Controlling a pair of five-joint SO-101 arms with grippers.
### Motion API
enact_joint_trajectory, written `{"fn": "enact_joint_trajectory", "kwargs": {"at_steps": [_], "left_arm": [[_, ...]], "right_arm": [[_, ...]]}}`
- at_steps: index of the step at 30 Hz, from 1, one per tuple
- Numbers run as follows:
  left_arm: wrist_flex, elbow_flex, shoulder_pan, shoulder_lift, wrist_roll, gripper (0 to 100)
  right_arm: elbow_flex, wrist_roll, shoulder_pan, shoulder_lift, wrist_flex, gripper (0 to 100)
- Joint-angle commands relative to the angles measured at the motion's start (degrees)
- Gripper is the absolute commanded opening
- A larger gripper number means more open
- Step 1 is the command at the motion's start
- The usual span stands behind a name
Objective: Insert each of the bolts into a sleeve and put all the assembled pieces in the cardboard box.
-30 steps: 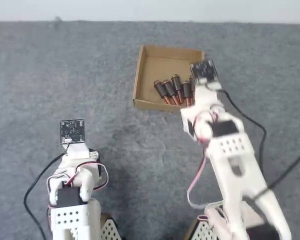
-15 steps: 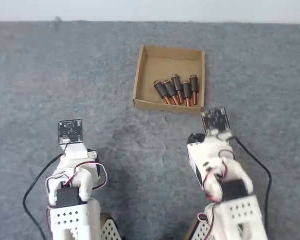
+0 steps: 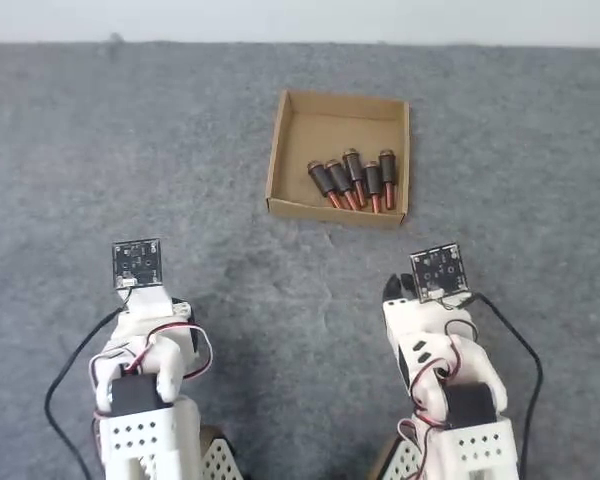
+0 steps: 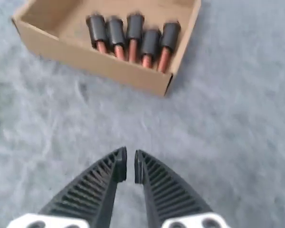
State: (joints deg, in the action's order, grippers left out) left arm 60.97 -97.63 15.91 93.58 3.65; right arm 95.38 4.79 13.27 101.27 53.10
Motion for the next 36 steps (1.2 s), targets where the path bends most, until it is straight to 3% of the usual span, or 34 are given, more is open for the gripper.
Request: {"fn": "enact_joint_trajectory", "kwargs": {"at_steps": [1,5,17,36], "left_arm": [[0.6,1.5,-1.8,1.2,-0.6,1],[3.0,1.8,-5.0,1.2,-0.6,1],[3.0,1.8,-5.2,1.2,-0.5,1],[3.0,1.8,-5.2,1.2,-0.5,1]], "right_arm": [[1.1,0.9,0.1,0.0,5.6,0.6],[1.1,0.6,0.6,0.0,10.6,0.6],[1.0,0.9,0.8,0.0,19.7,0.6],[0.7,1.0,0.8,0.0,21.0,0.6]]}}
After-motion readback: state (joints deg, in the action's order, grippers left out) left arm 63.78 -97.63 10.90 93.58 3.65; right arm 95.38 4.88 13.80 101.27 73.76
